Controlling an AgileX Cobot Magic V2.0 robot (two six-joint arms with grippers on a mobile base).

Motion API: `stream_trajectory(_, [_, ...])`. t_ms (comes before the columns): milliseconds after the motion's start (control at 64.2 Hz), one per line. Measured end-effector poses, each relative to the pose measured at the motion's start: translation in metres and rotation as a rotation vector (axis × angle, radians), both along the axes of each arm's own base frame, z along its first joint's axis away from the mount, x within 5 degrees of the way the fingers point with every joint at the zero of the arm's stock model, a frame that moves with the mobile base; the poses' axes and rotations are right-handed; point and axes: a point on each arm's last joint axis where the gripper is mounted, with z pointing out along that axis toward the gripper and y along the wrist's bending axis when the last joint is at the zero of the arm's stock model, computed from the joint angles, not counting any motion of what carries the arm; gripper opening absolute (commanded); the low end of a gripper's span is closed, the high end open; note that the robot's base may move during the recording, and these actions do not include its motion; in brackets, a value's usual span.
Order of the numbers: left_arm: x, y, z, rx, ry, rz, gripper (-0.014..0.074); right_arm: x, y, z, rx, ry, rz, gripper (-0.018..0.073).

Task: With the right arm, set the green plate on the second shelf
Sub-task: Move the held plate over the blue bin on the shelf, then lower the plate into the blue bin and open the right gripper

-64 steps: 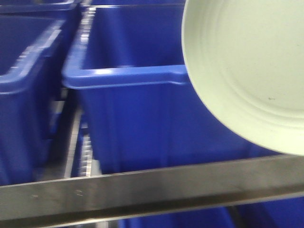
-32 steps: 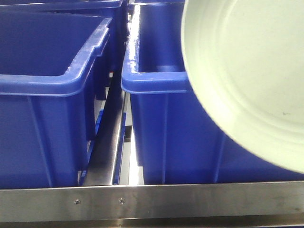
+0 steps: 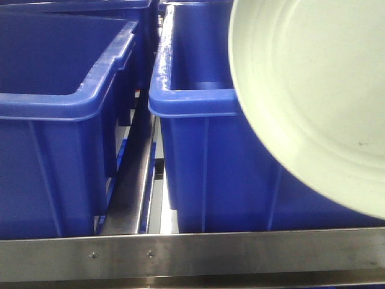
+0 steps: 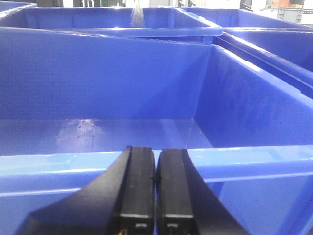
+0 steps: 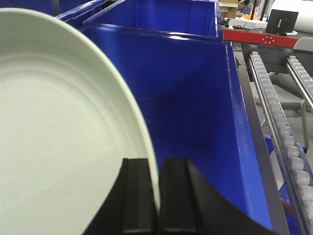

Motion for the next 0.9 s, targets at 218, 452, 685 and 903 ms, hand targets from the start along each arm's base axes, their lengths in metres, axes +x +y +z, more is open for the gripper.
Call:
stream_trajectory(218, [0.000,0.000,0.000,0.000,0.000,0.000,0.0130,0.000,0.000,0.001,0.008,-0.008,-0.001,0.0058])
stream_trajectory(452, [0.000,0.000,0.000,0.000,0.000,0.000,0.0130,0.000,0.000,0.005,0.017,-0.055,-0.004,0.0058])
stream_trajectory(685, [0.000,0.000,0.000,0.000,0.000,0.000,0.0130,-0.004,-0.003,0.033,0.094,-0.282,-0.021,0.0058])
stream_trajectory(903, [0.000,0.000,0.000,0.000,0.000,0.000,0.0130,0.001,-0.005,0.055,0.210,-0.331,-0.032,0.0058])
